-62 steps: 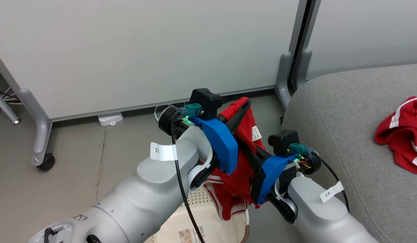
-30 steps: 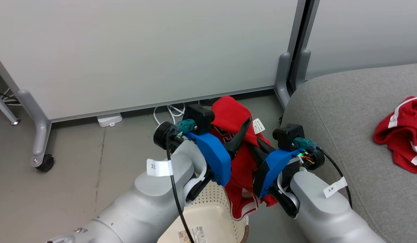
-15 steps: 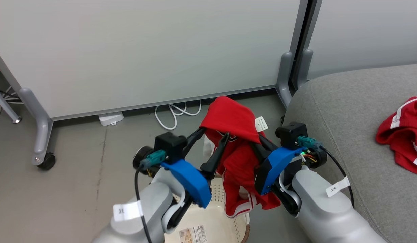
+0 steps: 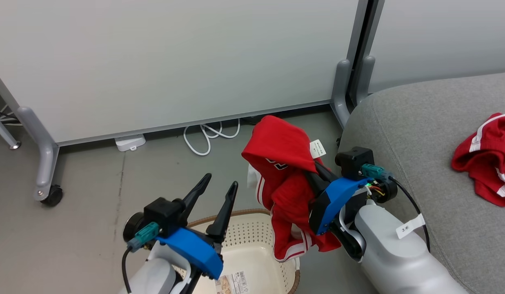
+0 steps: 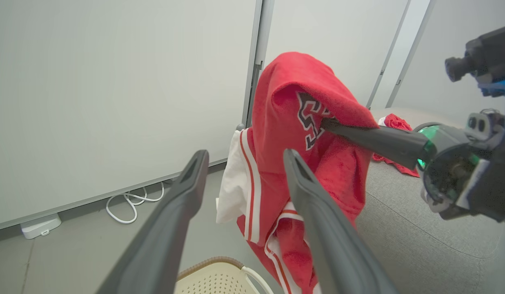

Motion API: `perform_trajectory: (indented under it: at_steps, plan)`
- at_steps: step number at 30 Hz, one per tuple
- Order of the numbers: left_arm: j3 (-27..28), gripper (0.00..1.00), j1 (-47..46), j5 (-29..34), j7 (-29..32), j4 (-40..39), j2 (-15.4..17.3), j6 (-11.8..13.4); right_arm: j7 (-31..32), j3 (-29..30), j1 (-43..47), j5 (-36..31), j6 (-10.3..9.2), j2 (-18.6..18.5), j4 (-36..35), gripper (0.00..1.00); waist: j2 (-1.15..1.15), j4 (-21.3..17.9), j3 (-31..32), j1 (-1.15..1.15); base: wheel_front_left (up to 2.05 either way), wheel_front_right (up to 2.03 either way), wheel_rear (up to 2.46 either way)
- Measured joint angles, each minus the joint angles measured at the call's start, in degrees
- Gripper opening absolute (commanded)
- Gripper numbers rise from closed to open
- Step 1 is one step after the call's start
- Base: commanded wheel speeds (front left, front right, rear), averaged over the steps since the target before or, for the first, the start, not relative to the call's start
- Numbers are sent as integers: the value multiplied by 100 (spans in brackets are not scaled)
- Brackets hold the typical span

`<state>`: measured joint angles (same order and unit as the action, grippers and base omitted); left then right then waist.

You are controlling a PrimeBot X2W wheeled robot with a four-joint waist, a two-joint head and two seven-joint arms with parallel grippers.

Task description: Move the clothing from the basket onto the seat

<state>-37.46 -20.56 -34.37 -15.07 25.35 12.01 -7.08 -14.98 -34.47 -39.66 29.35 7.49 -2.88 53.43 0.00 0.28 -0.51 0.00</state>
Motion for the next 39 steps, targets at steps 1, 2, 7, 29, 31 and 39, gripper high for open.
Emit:
perform_trajectory:
  at_steps: [1,2,7,29,31,39]
  plan:
    - [87,100,88,64,1,-41,13,-1,0,12,1,0,0,0,1,0,0,-6,-4,0,0,0,0]
    - [165,100,170,122,0,-79,19,-2,0,25,3,-1,0,0,1,0,0,-11,-6,0,0,0,0]
    - [461,100,496,391,0,-255,11,-11,0,53,36,-2,0,0,-15,0,0,-31,-7,0,0,0,0]
    - [853,100,889,678,0,-495,-102,-34,-1,45,102,5,0,0,-89,0,0,-372,-10,0,0,0,0]
    - [877,100,898,701,0,-501,-100,-34,-1,48,101,4,0,0,-100,0,0,-467,-22,0,0,0,0]
    - [901,100,897,740,0,-497,-93,-34,-1,99,96,-22,0,-1,-115,0,0,-951,-84,0,0,0,0]
